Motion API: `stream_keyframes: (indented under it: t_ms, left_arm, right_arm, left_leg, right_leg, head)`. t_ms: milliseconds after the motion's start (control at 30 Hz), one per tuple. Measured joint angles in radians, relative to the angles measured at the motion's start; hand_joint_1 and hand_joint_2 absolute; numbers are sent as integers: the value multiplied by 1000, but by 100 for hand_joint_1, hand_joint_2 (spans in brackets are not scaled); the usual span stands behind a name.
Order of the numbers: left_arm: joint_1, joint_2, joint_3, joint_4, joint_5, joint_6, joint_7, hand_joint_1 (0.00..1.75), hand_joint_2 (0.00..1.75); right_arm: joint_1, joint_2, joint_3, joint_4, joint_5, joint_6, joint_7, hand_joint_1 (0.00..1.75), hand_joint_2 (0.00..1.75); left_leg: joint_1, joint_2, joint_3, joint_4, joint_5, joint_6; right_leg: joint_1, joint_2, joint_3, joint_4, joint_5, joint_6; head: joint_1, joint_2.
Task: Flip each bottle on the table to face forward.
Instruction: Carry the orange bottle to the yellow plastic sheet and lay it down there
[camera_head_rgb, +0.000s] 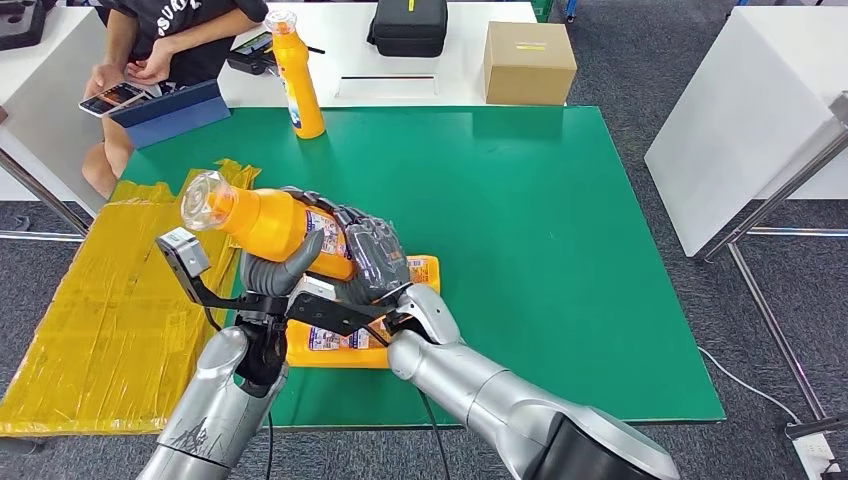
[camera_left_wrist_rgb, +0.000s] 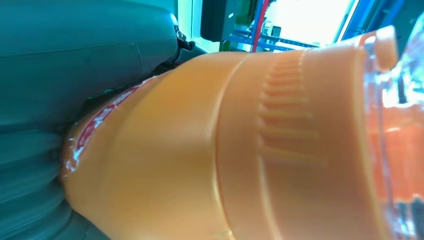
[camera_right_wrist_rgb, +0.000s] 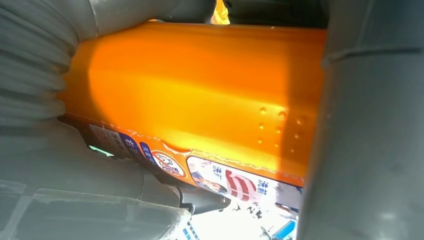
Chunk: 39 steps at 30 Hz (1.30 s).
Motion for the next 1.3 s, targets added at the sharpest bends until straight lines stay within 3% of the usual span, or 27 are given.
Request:
stream_keyframes:
  t_ms: [33, 67, 300, 467, 767, 867, 1000, 1200, 1300]
  left_arm:
    - [4, 0, 1, -6, -6, 2, -3, 175, 175]
    - [8, 0, 2, -12, -11, 4, -6, 175, 175]
    - [28, 1, 32, -51, -46, 22, -17, 175, 175]
    - [33, 2, 60, -64, -76, 47, -31, 175, 175]
    - [27, 6, 90, -79, -122, 110, -64, 175, 175]
    - [35, 23, 110, -107, -276, 241, -125, 175, 175]
    - [49, 59, 136, -169, -628, 434, -153, 175, 175]
    - [55, 85, 148, -207, -746, 484, -145, 175, 175]
    - [46, 98, 146, -198, -903, 552, -125, 175, 175]
  right_arm:
    - [4, 0, 0, 0, -12, 0, -13, 27, 175]
    - [8, 0, -1, 1, -22, 0, -27, 1, 175]
    - [58, -3, -64, -11, -39, 62, -133, 0, 175]
    - [136, -32, -179, -138, 17, 152, -127, 0, 175]
    - [241, -83, -274, -319, 60, 181, -121, 0, 175]
    - [318, -144, -308, -474, 145, 175, -86, 0, 175]
    - [417, -241, -361, -686, 352, 159, 22, 0, 175]
    - [486, -318, -414, -856, 419, 159, 60, 0, 175]
    - [516, -348, -436, -904, 454, 143, 76, 0, 175]
  left_leg:
    - [0, 0, 0, 0, 0, 0]
    - [0, 0, 0, 0, 0, 0]
    - [0, 0, 0, 0, 0, 0]
    - [0, 0, 0, 0, 0, 0]
    - [0, 0, 0, 0, 0, 0]
    - [0, -1, 0, 0, 0, 0]
    - [0, -1, -1, 0, -1, 0]
    - [0, -1, -1, 0, -1, 0]
    - [-1, -1, 1, 0, -1, 0]
  right_leg:
    - [0, 0, 0, 0, 0, 0]
    - [0, 0, 0, 0, 0, 0]
    - [0, 0, 0, 0, 0, 0]
    - [0, 0, 0, 0, 0, 0]
    - [0, 0, 0, 0, 0, 0]
    - [0, 0, 0, 0, 0, 0]
    - [0, -1, 0, 0, 0, 0]
    - [0, -1, 0, -1, 0, 0]
    - [0, -1, -1, -1, 0, 0]
  head:
    - [0, 0]
    - [0, 0]
    - [0, 0]
    - [0, 0]
    - [0, 0]
    - [0, 0]
    - [0, 0]
    - [0, 0]
    - [0, 0]
